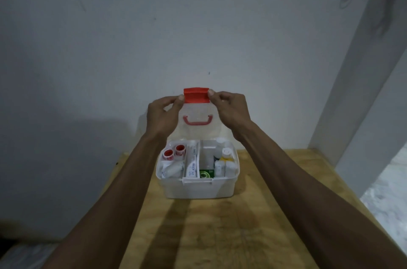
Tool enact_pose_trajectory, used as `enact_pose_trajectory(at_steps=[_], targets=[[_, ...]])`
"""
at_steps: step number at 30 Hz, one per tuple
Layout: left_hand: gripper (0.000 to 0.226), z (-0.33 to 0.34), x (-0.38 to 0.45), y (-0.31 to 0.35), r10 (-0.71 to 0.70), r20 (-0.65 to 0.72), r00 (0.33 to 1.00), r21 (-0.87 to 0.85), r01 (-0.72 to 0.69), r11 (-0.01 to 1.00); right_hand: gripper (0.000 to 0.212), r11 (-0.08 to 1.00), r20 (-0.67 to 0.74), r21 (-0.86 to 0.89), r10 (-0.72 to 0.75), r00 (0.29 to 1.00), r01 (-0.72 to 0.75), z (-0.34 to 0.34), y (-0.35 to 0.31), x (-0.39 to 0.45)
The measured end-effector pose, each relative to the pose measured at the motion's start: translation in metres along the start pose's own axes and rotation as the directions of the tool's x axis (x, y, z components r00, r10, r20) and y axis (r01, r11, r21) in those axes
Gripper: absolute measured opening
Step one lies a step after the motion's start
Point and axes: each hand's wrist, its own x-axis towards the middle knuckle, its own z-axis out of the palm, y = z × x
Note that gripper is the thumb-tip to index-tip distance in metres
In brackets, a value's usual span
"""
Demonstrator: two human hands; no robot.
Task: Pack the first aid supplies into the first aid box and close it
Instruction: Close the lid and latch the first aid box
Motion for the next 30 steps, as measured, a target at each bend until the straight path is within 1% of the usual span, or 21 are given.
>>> enact_pose_trajectory(at_steps=[2,4,7,8,10,11,13,14,16,18,19,20,21,23,28,30], targets=[[0.028,-0.004,-0.012,-0.003,-0.005,0.016,1.000,-0.043,0.006,0.999,0.037,0.999,0.001,-0.017,-0.042,0.999,0.042,-0.004,0.000,-0.015],[0.030,-0.010,-0.026,-0.009,0.016,0.026,1.000,-0.042,-0.015,0.999,0.035,0.993,0.006,-0.070,-0.096,0.995,0.096,-0.007,0.005,-0.031],[0.054,-0.018,-0.051,-0.018,0.029,0.038,0.999,-0.030,-0.028,0.999,0.030,0.973,0.018,-0.129,-0.192,0.981,0.192,-0.011,0.015,-0.058],[0.056,-0.020,-0.058,-0.022,0.022,0.043,0.999,-0.026,-0.021,0.999,0.028,0.963,0.028,-0.137,-0.229,0.973,0.231,-0.012,0.021,-0.066],[0.036,-0.024,-0.073,-0.030,0.001,0.056,0.998,-0.033,0.001,0.999,0.026,0.941,0.058,-0.164,-0.290,0.955,0.296,-0.015,0.033,-0.080],[0.032,-0.026,-0.080,-0.034,0.004,0.070,0.998,-0.035,-0.002,0.999,0.028,0.925,0.074,-0.185,-0.324,0.943,0.332,-0.016,0.039,-0.086],[0.038,-0.029,-0.091,-0.043,0.044,0.111,0.993,-0.008,-0.043,0.999,0.035,0.897,0.110,-0.225,-0.365,0.925,0.381,-0.018,0.052,-0.096],[0.040,-0.030,-0.096,-0.048,0.058,0.132,0.990,0.031,-0.062,0.998,0.034,0.895,0.133,-0.236,-0.355,0.925,0.377,-0.019,0.058,-0.101],[0.039,-0.034,-0.105,-0.057,0.081,0.178,0.981,0.091,-0.098,0.991,0.024,0.910,0.165,-0.249,-0.298,0.940,0.332,-0.019,0.068,-0.113],[0.027,-0.039,-0.109,-0.068,0.115,0.221,0.969,0.146,-0.149,0.978,0.016,0.905,0.188,-0.269,-0.285,0.940,0.328,-0.020,0.076,-0.122],[0.021,-0.042,-0.110,-0.074,0.123,0.243,0.962,0.176,-0.169,0.970,0.015,0.897,0.203,-0.280,-0.292,0.934,0.342,-0.022,0.079,-0.126],[0.019,-0.045,-0.112,-0.078,0.130,0.266,0.955,0.212,-0.189,0.959,0.015,0.892,0.223,-0.286,-0.293,0.930,0.350,-0.023,0.081,-0.129],[0.022,-0.047,-0.113,-0.082,0.131,0.280,0.951,0.242,-0.202,0.949,0.017,0.892,0.243,-0.291,-0.280,0.929,0.345,-0.024,0.082,-0.131],[0.029,-0.050,-0.114,-0.085,0.132,0.280,0.951,0.268,-0.209,0.940,0.021,0.898,0.269,-0.302,-0.243,0.932,0.321,-0.027,0.081,-0.134],[0.017,-0.047,-0.121,-0.073,0.135,0.246,0.960,0.242,-0.195,0.950,0.027,0.894,0.277,-0.335,-0.207,0.938,0.297,-0.028,0.078,-0.136],[0.020,-0.045,-0.124,-0.070,0.114,0.219,0.969,0.225,-0.164,0.960,0.028,0.895,0.267,-0.337,-0.206,0.941,0.291,-0.027,0.079,-0.136]])
